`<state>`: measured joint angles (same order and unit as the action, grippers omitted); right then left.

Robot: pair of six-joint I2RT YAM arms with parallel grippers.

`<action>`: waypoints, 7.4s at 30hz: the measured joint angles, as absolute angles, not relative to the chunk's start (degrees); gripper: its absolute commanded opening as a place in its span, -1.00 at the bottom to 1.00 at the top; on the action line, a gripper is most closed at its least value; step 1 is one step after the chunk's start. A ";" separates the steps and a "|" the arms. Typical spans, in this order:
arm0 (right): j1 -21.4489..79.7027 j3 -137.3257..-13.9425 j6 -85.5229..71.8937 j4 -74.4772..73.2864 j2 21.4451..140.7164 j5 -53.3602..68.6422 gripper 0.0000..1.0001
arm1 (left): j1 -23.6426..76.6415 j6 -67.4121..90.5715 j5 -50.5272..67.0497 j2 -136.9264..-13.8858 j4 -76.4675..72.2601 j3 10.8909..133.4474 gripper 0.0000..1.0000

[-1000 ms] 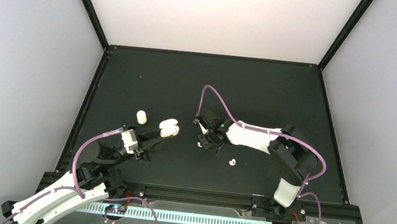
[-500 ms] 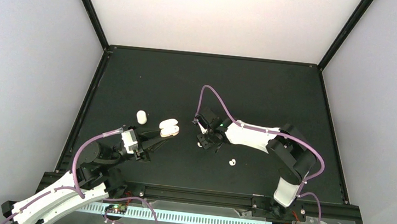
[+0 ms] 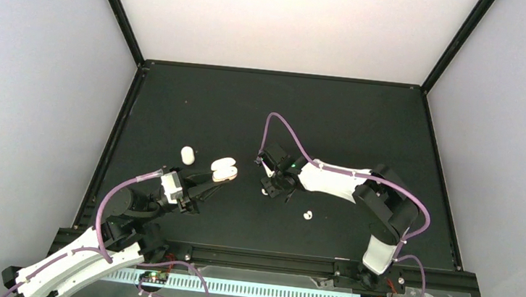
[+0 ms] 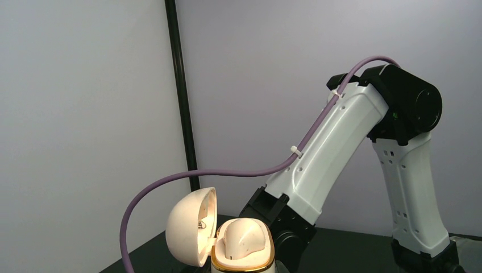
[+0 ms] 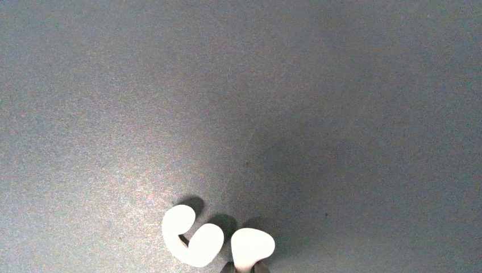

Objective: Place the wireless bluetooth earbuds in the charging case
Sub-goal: Pick up the earbud from the center of the board, then place the earbud in the charging case.

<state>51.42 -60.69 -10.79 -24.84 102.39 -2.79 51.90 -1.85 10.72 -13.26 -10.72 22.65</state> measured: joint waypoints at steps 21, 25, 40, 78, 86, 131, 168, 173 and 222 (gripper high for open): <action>49.98 -55.13 -16.67 -24.60 96.44 -6.17 -0.98 | 51.90 -1.85 10.74 -13.28 -10.70 22.65 -0.97; 49.50 -55.07 -17.21 -25.19 96.16 -6.04 -0.98 | 51.90 -1.85 10.79 -13.74 -10.68 22.65 -0.97; 49.47 -56.55 -17.02 -27.68 98.41 -5.48 -0.53 | 51.90 -1.85 11.84 -14.00 -10.68 22.68 -0.97; 49.47 -59.18 -16.64 -30.04 100.53 -3.09 -0.35 | 51.90 -1.83 12.10 -14.00 -10.70 22.68 -0.97; 49.47 -59.66 -16.84 -30.81 100.57 -5.41 -0.28 | 51.90 -1.83 12.12 -14.00 -10.70 22.68 -0.97; 49.47 -58.92 -16.64 -28.25 100.49 -7.33 -0.85 | 51.90 -1.80 12.21 -14.39 -10.72 22.65 -0.97; 42.39 -54.02 -26.70 0.19 42.87 23.51 -0.82 | 52.16 5.08 20.91 -45.69 -49.98 22.83 -0.97; 42.39 -54.35 -27.03 1.87 42.61 25.32 -0.81 | 52.25 5.82 22.41 -49.65 -54.19 24.93 -0.97; 42.37 -54.85 -36.51 2.07 48.07 25.89 -0.80 | 58.65 -10.35 11.49 -57.12 -60.01 27.79 -0.97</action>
<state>42.37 -54.85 -36.51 2.07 48.07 25.89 58.65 -10.35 11.49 -57.12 -60.01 27.79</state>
